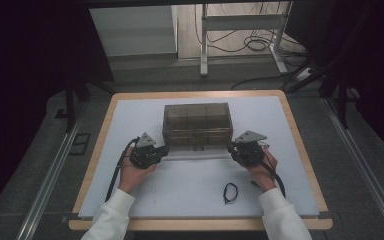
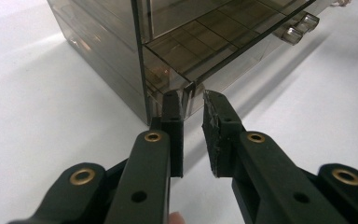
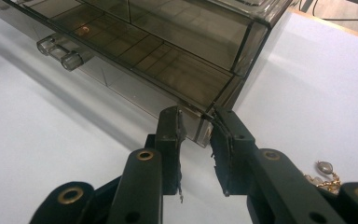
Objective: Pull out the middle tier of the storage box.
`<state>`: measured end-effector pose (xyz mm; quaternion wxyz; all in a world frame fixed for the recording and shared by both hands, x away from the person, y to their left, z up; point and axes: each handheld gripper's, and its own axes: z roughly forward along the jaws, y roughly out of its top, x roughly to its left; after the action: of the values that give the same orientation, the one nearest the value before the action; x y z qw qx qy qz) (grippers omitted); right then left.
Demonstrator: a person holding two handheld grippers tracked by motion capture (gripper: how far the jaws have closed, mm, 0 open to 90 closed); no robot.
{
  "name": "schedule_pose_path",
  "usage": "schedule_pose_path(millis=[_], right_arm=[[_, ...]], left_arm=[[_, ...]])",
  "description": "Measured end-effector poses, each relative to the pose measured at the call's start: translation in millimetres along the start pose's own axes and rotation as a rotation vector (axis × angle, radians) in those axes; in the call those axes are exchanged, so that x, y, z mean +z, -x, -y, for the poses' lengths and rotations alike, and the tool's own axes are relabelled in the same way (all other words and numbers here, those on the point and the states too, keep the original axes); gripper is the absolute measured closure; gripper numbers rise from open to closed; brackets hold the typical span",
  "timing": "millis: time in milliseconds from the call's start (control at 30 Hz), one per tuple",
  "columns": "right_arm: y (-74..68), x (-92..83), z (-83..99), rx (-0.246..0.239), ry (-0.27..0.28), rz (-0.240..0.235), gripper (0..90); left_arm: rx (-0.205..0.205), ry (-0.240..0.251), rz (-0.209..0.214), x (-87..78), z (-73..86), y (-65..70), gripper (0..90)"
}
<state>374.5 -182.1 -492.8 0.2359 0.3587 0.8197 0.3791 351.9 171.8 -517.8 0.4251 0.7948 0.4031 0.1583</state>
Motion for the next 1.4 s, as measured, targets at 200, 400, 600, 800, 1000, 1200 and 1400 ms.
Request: schedule_pose_path(millis=[200,400,600,800,1000,1200,1400], right_arm=[[-0.7,-2.4,1.8,0.002,0.002,-0.008,72.7],[-2.4,-5.1,3.0,-0.006,-0.003,-0.009,73.2],[-3.0,-6.5,4.2,-0.004,-0.004,-0.015,73.4],[-3.6,-8.2,5.8,-0.001,0.000,-0.017,73.7],[-4.9,-9.5,6.6,-0.001,0.002,-0.018,73.9],[-5.9,-10.8,7.8,-0.003,0.004,-0.018,74.0],[-7.4,-12.5,8.6,-0.005,0.002,-0.020,74.0]], left_arm=[[0.002,0.001,0.004,-2.1,2.2,2.1,79.0],[0.003,0.003,0.009,-3.9,3.9,3.4,79.1],[0.003,0.006,0.012,-5.0,5.5,4.4,79.0],[0.006,0.003,0.014,-6.0,5.7,5.2,79.1],[0.007,0.006,0.014,-6.8,6.9,6.0,79.1],[0.007,0.007,0.015,-7.7,8.1,7.1,79.1],[0.008,0.008,0.016,-9.3,9.8,8.6,79.0]])
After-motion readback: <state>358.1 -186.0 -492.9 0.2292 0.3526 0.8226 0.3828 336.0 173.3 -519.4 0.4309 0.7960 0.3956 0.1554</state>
